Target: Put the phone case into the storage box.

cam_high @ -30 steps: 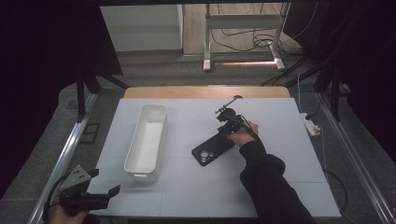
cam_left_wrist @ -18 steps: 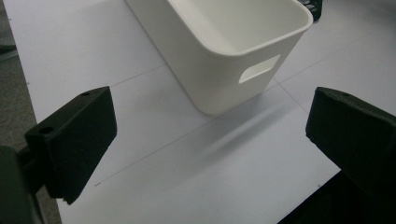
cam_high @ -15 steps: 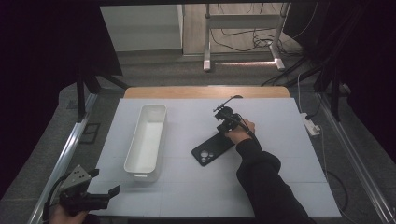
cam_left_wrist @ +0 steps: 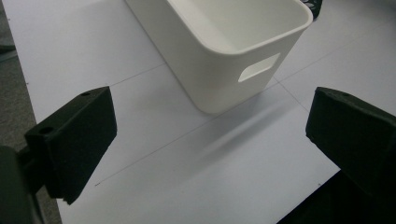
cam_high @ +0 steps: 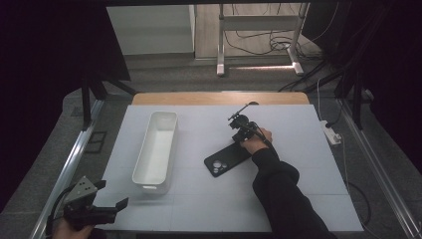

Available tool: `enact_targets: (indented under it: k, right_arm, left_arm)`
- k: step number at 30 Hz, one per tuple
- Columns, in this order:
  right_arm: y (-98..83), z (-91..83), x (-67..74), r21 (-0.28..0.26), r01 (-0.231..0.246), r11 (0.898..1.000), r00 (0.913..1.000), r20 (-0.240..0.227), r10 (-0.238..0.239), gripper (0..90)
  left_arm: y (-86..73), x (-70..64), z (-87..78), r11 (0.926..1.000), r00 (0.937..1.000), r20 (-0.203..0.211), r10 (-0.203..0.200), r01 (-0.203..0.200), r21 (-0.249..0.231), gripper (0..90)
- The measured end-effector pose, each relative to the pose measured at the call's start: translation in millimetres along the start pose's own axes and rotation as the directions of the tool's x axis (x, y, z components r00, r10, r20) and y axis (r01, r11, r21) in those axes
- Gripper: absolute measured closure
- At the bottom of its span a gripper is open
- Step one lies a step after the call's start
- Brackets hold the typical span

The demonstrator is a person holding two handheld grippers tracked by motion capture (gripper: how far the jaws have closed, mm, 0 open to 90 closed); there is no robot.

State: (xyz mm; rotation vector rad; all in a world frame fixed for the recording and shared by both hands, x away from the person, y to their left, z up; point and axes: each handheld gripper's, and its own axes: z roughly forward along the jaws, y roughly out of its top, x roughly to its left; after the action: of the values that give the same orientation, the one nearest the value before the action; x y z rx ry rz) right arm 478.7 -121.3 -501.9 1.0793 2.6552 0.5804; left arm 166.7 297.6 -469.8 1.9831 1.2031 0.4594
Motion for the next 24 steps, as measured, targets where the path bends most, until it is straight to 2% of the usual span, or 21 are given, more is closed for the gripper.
enact_targets:
  k: [8, 17, 24]
  right_arm:
    - [-9.9, -6.5, 0.5, 0.022, 0.015, 1.000, 0.9999, -0.007, -0.014, 89.8]
    - [-22.8, -12.8, 2.8, 0.017, 0.026, 1.000, 0.9993, -0.029, -0.025, 89.8]
    - [-32.0, -16.8, 2.6, 0.006, 0.009, 1.000, 0.9989, -0.046, -0.009, 89.8]
  left_arm:
    - [0.2, -0.2, 0.1, 1.0000, 1.0000, -0.001, 0.003, -0.003, 0.002, 2.8]
    - [0.4, -0.7, 0.4, 1.0000, 1.0000, -0.003, 0.005, -0.005, 0.003, 2.8]
    - [0.2, -0.6, 0.2, 1.0000, 1.0000, 0.000, 0.006, -0.006, 0.002, 2.8]
